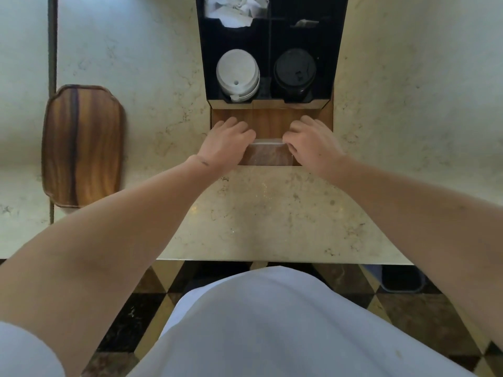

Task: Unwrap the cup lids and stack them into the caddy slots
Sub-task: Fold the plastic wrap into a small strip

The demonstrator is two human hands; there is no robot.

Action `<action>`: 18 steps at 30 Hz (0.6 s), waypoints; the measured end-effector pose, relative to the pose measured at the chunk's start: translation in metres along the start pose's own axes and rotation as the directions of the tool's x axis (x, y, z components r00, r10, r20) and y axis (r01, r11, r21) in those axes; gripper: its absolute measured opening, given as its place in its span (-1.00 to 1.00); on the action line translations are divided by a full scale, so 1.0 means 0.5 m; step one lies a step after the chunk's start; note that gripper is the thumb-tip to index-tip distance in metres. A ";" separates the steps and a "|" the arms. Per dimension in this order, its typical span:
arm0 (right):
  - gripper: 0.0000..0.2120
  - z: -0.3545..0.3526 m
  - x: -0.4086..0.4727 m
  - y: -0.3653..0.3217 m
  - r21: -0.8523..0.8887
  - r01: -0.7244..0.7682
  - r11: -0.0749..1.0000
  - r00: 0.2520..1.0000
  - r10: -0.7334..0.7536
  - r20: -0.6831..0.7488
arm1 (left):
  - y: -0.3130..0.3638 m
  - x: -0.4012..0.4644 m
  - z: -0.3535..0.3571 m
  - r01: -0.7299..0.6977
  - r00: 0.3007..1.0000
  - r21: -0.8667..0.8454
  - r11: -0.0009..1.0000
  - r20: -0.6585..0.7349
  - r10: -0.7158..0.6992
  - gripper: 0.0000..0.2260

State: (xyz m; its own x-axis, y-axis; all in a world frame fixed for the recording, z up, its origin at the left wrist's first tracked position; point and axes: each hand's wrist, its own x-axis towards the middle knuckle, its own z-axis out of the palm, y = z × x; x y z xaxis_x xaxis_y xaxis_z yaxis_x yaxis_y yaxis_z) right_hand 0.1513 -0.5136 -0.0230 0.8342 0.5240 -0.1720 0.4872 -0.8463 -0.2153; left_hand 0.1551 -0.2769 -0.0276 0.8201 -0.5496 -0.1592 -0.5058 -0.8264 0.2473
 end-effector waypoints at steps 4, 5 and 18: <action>-0.66 0.021 -0.031 -0.010 -0.027 -0.005 1.000 1.000 0.005 0.005 | -0.006 -0.017 0.008 0.032 0.999 0.026 0.999 -0.025 -0.032 -0.84; -0.64 0.024 -0.041 -0.012 -0.037 -0.015 0.999 1.000 0.015 0.005 | -0.005 -0.024 0.009 0.049 0.998 0.021 0.999 -0.036 -0.048 -0.82; -0.92 0.000 0.005 -0.036 0.319 -0.286 0.904 0.955 0.295 0.021 | 0.023 -0.002 -0.015 0.329 0.944 -0.213 0.920 0.042 -0.328 -0.87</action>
State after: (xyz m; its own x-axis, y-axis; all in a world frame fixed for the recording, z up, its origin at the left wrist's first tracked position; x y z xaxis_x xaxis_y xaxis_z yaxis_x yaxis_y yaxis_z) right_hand 0.1448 -0.4970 -0.0195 0.9349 0.2534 -0.2483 0.1193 -0.8838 -0.4524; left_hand 0.1504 -0.2851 -0.0173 0.9289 -0.2523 -0.2712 -0.1381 -0.9153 0.3784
